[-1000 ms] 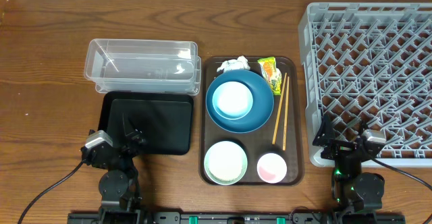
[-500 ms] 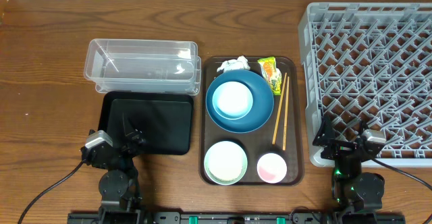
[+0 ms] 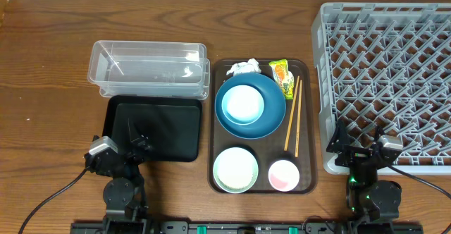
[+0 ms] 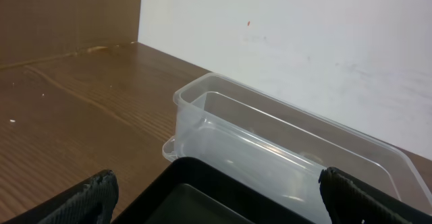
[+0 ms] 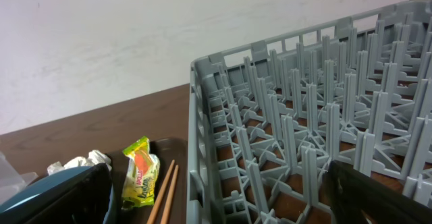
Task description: Sort waste into correct bins and load items into the dishwasher rack
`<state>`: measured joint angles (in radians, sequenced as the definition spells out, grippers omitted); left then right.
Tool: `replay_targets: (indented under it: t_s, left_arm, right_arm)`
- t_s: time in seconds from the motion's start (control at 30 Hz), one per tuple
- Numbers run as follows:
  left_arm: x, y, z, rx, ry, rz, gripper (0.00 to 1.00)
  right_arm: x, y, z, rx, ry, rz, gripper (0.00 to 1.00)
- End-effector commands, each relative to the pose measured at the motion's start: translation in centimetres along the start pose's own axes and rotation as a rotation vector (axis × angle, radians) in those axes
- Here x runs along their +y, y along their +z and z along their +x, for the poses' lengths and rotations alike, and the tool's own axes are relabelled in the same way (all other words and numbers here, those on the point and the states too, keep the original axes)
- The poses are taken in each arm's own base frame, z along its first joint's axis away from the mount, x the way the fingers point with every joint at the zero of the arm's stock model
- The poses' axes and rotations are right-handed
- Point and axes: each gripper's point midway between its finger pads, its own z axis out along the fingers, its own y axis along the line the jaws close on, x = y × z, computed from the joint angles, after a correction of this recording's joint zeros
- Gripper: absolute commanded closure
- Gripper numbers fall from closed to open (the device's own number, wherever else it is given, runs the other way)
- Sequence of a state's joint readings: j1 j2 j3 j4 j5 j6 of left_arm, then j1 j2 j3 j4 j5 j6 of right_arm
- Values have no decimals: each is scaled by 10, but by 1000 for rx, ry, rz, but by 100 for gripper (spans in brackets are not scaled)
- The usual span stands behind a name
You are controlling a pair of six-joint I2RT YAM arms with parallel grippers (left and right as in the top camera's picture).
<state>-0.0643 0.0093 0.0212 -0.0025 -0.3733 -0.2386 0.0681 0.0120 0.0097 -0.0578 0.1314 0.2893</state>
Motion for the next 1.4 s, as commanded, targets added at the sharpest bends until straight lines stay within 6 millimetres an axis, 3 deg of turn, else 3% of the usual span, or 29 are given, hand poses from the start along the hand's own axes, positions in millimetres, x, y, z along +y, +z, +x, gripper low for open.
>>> replay_targets:
  t_s: [0.0, 0.83, 0.97, 1.1, 1.23, 1.37]
  left_arm:
    - [8, 1, 16, 44, 29, -32, 3]
    - [7, 1, 15, 42, -2, -26, 3]
    - [-10, 0, 23, 87, -66, 71, 3]
    - [-51, -8, 26, 148, -179, 297, 3]
    - [-85, -22, 7, 139, -242, 497, 3]
    - [-106, -39, -23, 153, -240, 596, 3]
  right_arm:
    - [1, 0, 1, -1, 9, -5, 1]
    - [8, 0, 3, 12, 20, -42, 1]
    - [30, -3, 13, 72, 82, -174, 1]
    - [38, -5, 10, 74, 161, -217, 1]
    - [55, -11, -12, 28, 155, -299, 1]
    - [70, -23, -45, 17, 79, -337, 1]
